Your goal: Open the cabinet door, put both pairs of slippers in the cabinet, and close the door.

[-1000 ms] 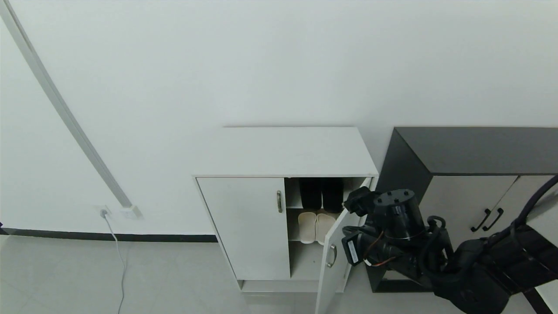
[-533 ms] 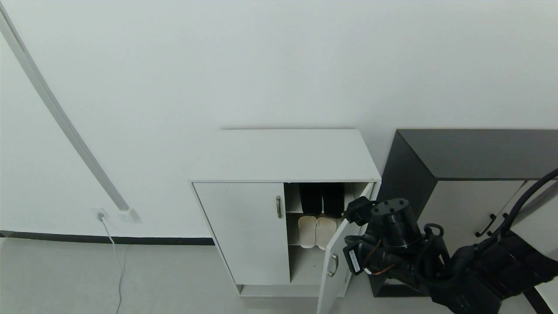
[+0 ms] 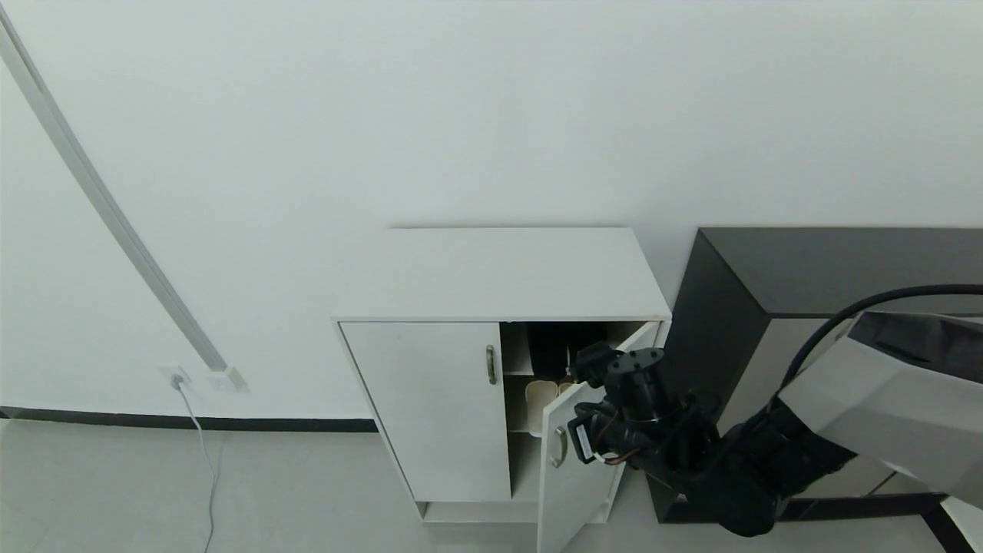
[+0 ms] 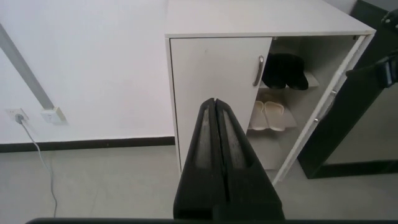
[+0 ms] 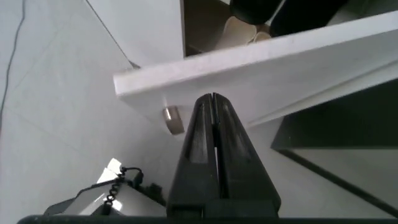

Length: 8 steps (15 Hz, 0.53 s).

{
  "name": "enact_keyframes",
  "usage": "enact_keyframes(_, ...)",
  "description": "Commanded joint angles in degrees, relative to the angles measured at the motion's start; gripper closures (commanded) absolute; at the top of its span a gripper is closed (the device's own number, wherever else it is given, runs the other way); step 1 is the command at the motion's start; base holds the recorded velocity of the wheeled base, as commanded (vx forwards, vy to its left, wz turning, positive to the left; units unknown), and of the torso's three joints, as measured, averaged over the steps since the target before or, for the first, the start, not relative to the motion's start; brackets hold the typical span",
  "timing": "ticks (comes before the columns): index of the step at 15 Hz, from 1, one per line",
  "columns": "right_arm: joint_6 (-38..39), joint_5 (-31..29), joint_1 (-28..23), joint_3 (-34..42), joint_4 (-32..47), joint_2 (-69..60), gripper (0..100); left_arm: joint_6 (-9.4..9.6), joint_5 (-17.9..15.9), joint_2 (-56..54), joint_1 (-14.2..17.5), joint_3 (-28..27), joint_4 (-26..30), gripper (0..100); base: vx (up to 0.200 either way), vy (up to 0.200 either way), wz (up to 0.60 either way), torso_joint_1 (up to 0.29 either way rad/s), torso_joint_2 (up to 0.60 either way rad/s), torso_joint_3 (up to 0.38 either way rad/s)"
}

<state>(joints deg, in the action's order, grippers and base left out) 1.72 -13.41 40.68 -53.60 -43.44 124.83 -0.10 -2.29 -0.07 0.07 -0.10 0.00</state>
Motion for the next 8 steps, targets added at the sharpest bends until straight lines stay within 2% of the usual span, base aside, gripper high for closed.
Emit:
enact_keyframes(1,0.0,-0.1,0.0,-5.0,0.1,4.6,100,0.01,0.0,0.1,0.0,0.0,0.0,100,0.0,0.0,0.0,0.0,0.0,0.0)
enact_keyframes(8,-0.1,-0.3,-2.5,-19.1,0.0,12.8,100,-0.17,0.1,0.1,0.0,0.0,0.0,100,0.0,0.0,0.0,0.0,0.0,0.0)
